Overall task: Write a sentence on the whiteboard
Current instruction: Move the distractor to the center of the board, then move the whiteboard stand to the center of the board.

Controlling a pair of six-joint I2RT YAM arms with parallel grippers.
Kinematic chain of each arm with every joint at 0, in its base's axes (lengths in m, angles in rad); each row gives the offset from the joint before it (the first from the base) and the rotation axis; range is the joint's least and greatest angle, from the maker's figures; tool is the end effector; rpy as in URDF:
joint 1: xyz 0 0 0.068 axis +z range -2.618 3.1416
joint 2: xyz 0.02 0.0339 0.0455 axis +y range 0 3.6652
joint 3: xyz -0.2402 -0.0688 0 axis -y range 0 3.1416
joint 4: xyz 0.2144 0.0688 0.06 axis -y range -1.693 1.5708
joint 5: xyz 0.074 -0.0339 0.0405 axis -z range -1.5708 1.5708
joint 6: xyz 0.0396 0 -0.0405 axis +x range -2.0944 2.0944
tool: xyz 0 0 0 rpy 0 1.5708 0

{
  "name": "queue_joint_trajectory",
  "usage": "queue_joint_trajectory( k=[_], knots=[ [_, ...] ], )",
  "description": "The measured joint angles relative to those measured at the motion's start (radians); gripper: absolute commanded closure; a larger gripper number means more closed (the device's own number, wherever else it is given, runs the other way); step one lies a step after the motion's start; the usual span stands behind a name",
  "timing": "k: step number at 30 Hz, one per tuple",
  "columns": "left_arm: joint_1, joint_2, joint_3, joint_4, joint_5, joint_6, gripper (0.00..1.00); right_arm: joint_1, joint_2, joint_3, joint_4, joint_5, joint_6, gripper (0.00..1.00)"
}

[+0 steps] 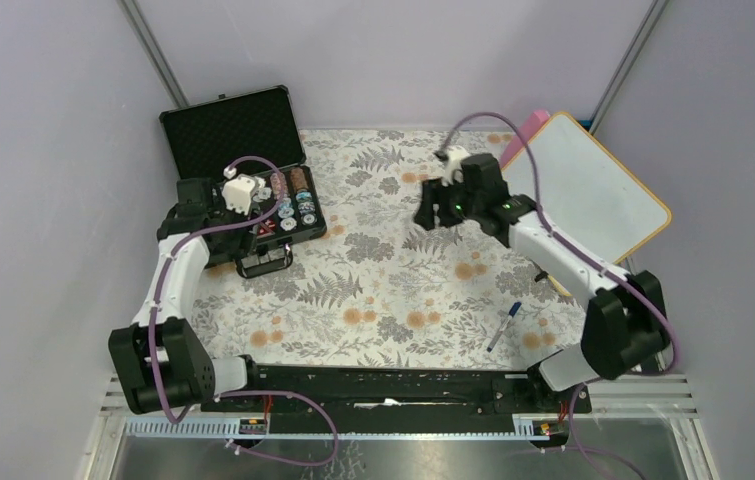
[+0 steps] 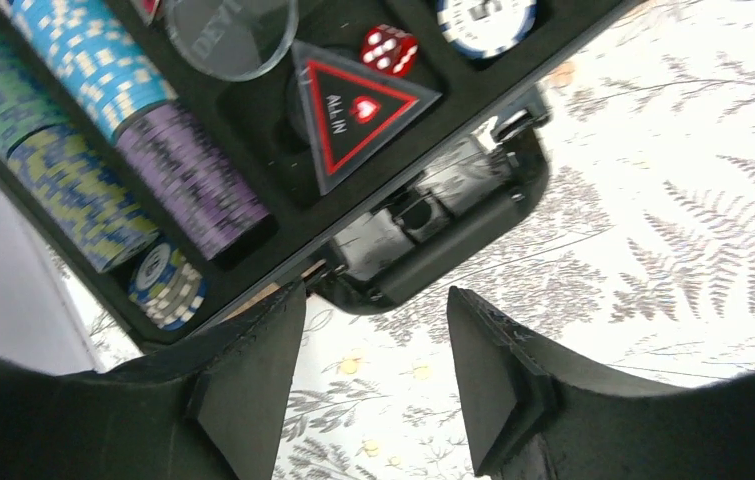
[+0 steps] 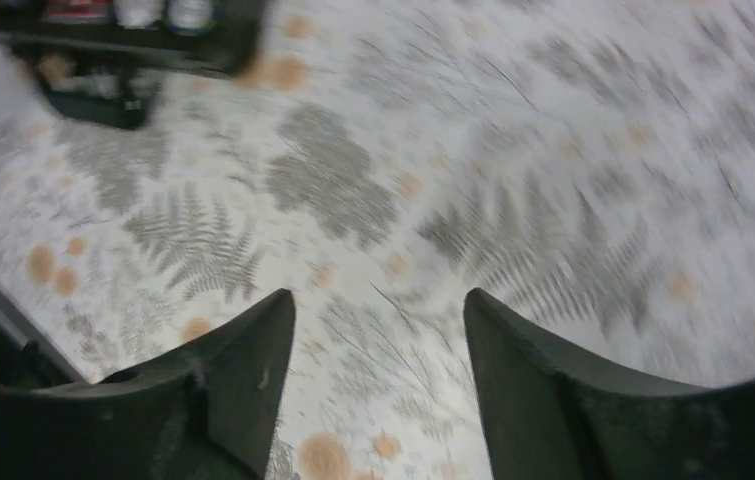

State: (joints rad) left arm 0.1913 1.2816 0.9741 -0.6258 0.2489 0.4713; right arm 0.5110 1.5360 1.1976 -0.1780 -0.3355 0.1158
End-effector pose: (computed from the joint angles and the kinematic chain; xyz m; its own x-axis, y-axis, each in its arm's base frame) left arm 0.2384 0.0362 0.2457 -0.7212 0.3086 -0.6202 0.3223 0.9420 0.0939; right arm 0.2821 0.1731 0.2840 -0.5100 -0.1609 -0.8450 -0.6570 0.7069 0.2620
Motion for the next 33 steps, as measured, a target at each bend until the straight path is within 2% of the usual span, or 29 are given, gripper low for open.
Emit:
queue_joint_trajectory(
  k=[2, 6, 12, 14, 16, 24, 33],
  knots=[
    [-0.019, -0.013, 0.002, -0.006, 0.012, -0.019, 0.38, -0.049, -0.073, -0.098, -0.028, 0.125, 0.066, 0.34],
    [-0.043, -0.023, 0.011, -0.016, 0.047, -0.057, 0.37, -0.066, -0.160, -0.240, -0.128, 0.315, 0.188, 0.40],
    [-0.052, -0.023, 0.024, -0.016, 0.076, -0.092, 0.36, -0.123, -0.162, -0.270, -0.171, 0.504, 0.363, 0.40],
    [-0.059, -0.023, 0.024, -0.016, 0.082, -0.099, 0.36, -0.143, -0.146, -0.270, -0.167, 0.545, 0.410, 0.33],
    [-0.063, -0.023, 0.024, -0.016, 0.085, -0.103, 0.36, -0.161, -0.119, -0.270, -0.165, 0.582, 0.457, 0.31],
    [-0.067, -0.035, 0.024, -0.016, 0.089, -0.105, 0.35, -0.212, -0.015, -0.250, -0.117, 0.706, 0.570, 0.35],
    [-0.069, -0.037, 0.024, -0.024, 0.092, -0.104, 0.35, -0.259, 0.111, -0.202, -0.048, 0.773, 0.613, 0.39]
  ],
)
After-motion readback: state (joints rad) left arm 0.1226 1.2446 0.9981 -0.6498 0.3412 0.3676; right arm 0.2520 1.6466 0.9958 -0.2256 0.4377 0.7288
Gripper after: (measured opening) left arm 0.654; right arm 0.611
